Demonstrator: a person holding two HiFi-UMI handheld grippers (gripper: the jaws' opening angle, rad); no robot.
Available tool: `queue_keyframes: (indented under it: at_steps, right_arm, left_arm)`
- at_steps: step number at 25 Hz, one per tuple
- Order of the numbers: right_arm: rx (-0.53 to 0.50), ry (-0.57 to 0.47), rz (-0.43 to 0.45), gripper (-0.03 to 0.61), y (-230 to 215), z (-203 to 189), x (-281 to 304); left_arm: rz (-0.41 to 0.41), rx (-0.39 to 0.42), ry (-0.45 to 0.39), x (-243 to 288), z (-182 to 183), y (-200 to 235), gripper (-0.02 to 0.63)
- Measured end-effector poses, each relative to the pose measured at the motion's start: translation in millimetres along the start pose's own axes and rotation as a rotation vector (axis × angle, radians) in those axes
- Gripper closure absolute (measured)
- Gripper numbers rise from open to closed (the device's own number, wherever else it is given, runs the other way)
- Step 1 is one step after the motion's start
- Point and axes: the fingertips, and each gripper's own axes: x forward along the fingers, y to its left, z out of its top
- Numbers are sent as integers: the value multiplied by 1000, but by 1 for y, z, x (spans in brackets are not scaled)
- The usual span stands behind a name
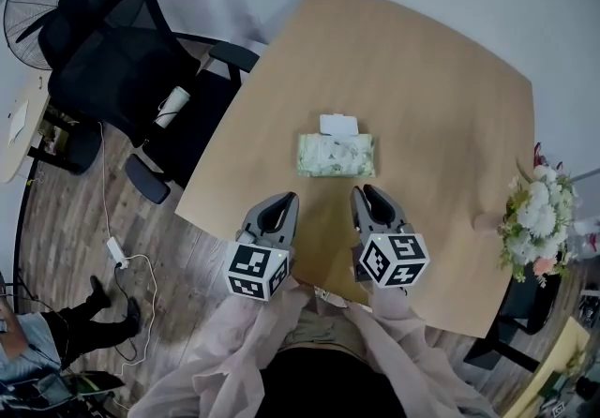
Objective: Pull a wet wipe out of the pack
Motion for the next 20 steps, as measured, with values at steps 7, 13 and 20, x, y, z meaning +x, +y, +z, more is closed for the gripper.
queue_keyframes:
  at_steps: [7,13,20]
  right_arm:
    - [-59,53,-6,391,-4,-3,30]
    - [-84,68,-8,370,-7,-5,51]
    - [-125,99,-28,356,-10,-11,74]
  left_arm:
    - [-4,-28,25,18,-4,14,601]
    - [-1,-43,44,28,-10,25,601]
    - [11,-60,58,35,-16,39,601]
